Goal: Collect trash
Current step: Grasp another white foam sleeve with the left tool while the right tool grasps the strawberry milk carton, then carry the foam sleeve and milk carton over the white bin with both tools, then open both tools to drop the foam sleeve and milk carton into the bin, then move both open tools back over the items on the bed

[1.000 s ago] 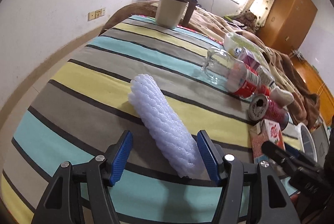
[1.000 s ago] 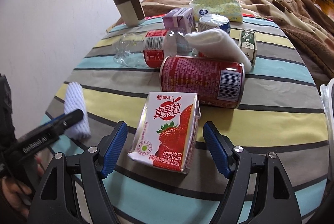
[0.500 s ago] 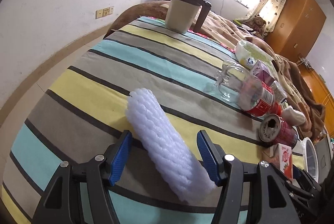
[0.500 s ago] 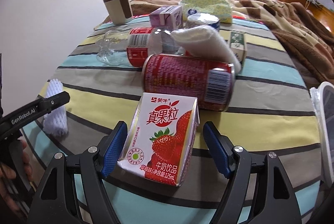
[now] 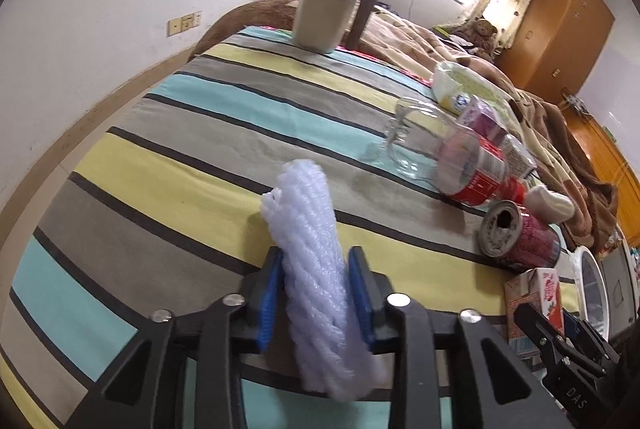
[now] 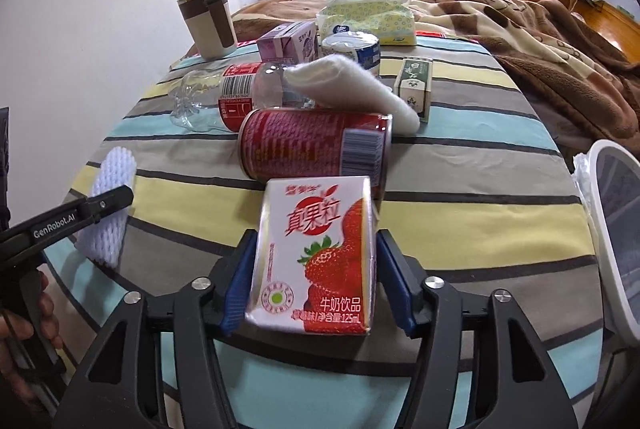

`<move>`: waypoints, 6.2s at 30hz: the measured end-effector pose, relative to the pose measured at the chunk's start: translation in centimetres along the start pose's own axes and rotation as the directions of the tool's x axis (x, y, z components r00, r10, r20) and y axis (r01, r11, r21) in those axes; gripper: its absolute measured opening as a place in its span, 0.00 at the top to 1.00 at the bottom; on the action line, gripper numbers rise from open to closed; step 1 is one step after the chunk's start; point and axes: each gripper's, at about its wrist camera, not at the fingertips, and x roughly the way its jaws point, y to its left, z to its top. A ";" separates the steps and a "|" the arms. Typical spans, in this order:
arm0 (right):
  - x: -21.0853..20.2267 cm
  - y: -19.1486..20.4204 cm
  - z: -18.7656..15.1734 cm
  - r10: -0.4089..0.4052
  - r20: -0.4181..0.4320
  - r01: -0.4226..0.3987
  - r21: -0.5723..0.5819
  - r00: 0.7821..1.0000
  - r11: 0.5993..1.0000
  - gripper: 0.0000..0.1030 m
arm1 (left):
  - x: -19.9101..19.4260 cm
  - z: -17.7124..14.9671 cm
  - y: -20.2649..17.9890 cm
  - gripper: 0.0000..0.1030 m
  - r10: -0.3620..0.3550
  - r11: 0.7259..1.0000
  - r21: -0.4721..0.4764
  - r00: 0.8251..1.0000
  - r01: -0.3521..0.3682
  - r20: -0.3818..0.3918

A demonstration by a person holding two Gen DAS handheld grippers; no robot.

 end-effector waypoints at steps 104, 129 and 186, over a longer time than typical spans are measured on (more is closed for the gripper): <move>-11.1 -27.5 -2.4 -0.303 0.118 0.239 0.379 0.946 0.894 0.44 | -0.4 -10.0 -42.7 0.65 -0.448 0.683 0.547 0.869 0.485 -0.211; -12.2 -24.7 -1.8 -0.302 0.178 0.224 0.359 0.937 0.906 0.27 | -2.7 -8.0 -37.7 0.48 -0.437 0.742 0.506 0.890 0.440 -0.132; -3.5 -4.2 2.8 0.134 0.138 -0.132 -0.024 0.981 0.991 0.27 | -2.8 4.9 -11.3 0.42 -0.190 0.945 0.293 0.974 0.147 0.125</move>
